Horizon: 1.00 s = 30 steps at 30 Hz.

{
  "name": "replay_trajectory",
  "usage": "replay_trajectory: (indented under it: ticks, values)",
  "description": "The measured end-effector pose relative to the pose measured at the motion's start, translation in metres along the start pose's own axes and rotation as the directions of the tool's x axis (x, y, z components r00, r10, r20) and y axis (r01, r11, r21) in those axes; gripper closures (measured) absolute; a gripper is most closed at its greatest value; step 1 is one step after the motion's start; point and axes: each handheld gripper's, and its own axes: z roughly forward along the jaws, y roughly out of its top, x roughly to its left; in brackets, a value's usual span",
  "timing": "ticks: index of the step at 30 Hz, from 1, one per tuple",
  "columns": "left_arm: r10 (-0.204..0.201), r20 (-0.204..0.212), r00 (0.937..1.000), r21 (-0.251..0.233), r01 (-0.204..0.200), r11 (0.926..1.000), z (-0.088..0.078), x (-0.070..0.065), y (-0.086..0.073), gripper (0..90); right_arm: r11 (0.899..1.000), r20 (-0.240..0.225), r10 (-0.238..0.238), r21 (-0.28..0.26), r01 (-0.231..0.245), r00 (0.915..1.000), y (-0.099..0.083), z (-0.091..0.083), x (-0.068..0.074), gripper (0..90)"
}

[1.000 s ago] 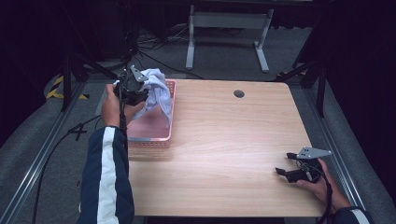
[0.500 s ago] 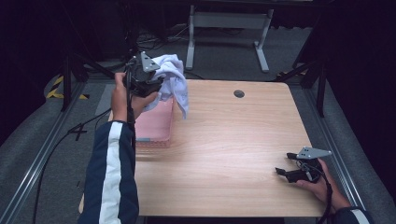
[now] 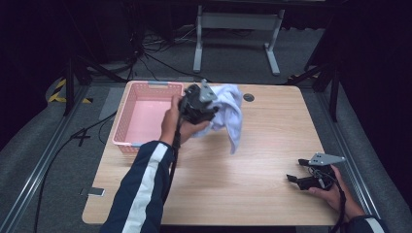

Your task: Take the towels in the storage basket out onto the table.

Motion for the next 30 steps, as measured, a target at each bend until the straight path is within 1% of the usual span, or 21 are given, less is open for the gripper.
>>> replay_trajectory:
  ticks: [3,5,6,7,8,9,10,12,14,15,16,17,19,20,22,23,25,27,28,29,30]
  values:
    - [0.027,0.063,0.9976,0.025,-0.028,0.9993,0.015,-0.028,-0.009,62.2,1.000,-0.001,0.000,0.002,0.000,1.0000,0.000,0.000,0.000,14.6]
    - [0.051,0.101,0.9936,0.047,-0.056,0.9973,0.024,-0.042,-0.016,62.1,1.000,-0.001,-0.001,0.002,0.001,1.0000,0.000,0.000,0.000,14.6]
    - [0.051,0.101,0.9936,0.047,-0.056,0.9973,0.024,-0.042,-0.016,61.8,1.000,-0.001,-0.001,0.002,0.001,1.0000,0.000,0.000,0.000,14.6]
    - [0.051,0.130,0.9902,0.059,-0.059,0.9965,0.032,-0.055,-0.024,61.8,1.000,-0.001,0.000,0.001,0.000,1.0000,0.000,0.000,0.000,14.6]
    - [0.041,0.140,0.9893,0.060,-0.049,0.9970,0.035,-0.061,-0.029,60.9,1.000,0.000,0.001,0.001,-0.001,1.0000,0.000,0.000,0.000,14.7]
    - [0.038,0.160,0.9864,0.071,-0.050,0.9962,0.041,-0.070,-0.037,59.6,1.000,0.000,0.001,0.001,-0.001,1.0000,0.000,0.000,0.000,14.6]
    - [0.025,0.168,0.9855,0.081,-0.039,0.9959,0.045,-0.075,-0.043,56.9,1.000,0.000,0.001,0.001,-0.001,1.0000,0.000,0.000,0.000,14.6]
    - [-0.018,0.188,0.9820,0.099,-0.001,0.9951,0.049,-0.080,-0.054,48.4,1.000,-0.001,0.000,0.001,0.000,1.0000,0.000,0.000,0.000,14.5]
    - [-0.009,0.178,0.9840,0.105,-0.010,0.9944,0.047,-0.086,-0.065,36.8,1.000,-0.001,0.001,0.001,-0.001,1.0000,0.000,0.000,0.001,14.6]
    - [-0.035,0.188,0.9816,0.092,0.018,0.9956,0.043,-0.088,-0.073,31.0,1.000,0.001,0.001,0.001,-0.001,1.0000,0.000,0.000,0.001,14.6]
    - [-0.075,0.206,0.9757,0.066,0.063,0.9958,0.033,-0.089,-0.085,28.3,1.000,0.003,0.002,0.001,-0.002,1.0000,0.001,0.001,0.001,14.6]
    - [-0.075,0.206,0.9757,0.066,0.063,0.9958,0.033,-0.089,-0.085,25.3,1.000,0.003,0.002,0.001,-0.002,1.0000,0.001,0.001,0.001,14.6]
    - [-0.063,0.184,0.9808,0.068,0.051,0.9964,0.020,-0.093,-0.098,24.1,1.000,0.009,0.010,0.009,-0.010,0.9999,0.002,0.001,0.003,14.8]
    - [-0.065,0.180,0.9815,0.058,0.055,0.9968,0.014,-0.095,-0.103,22.7,1.000,0.020,0.015,0.017,-0.015,0.9997,0.005,0.003,0.004,16.5]
    - [-0.109,0.185,0.9766,0.054,0.100,0.9935,0.004,-0.098,-0.115,22.7,1.000,0.024,0.005,0.024,-0.006,0.9997,0.013,0.004,0.011,24.8]
    - [-0.126,0.192,0.9734,0.057,0.117,0.9915,0.000,-0.100,-0.121,22.6,1.000,0.020,0.002,0.003,-0.002,0.9998,0.017,0.003,0.016,25.3]
    - [-0.151,0.197,0.9688,0.071,0.139,0.9877,-0.005,-0.101,-0.133,22.6,0.998,-0.014,-0.015,-0.055,0.014,0.9998,0.028,0.002,0.028,27.6]
    - [-0.166,0.191,0.9673,0.085,0.152,0.9847,-0.007,-0.100,-0.145,22.7,0.996,-0.059,-0.038,-0.082,0.033,0.9975,0.038,0.005,0.042,28.8]
    - [-0.171,0.185,0.9678,0.093,0.156,0.9835,-0.006,-0.099,-0.148,22.9,0.995,-0.101,-0.051,-0.092,0.041,0.9936,0.043,0.010,0.050,28.5]
    - [-0.171,0.175,0.9696,0.106,0.154,0.9823,-0.005,-0.097,-0.153,23.1,0.995,-0.129,-0.064,-0.084,0.053,0.9896,0.046,0.013,0.056,28.0]
    - [-0.178,0.171,0.9690,0.116,0.160,0.9803,-0.003,-0.095,-0.157,23.0,0.994,-0.157,-0.090,-0.070,0.080,0.9835,0.049,0.019,0.063,27.3]
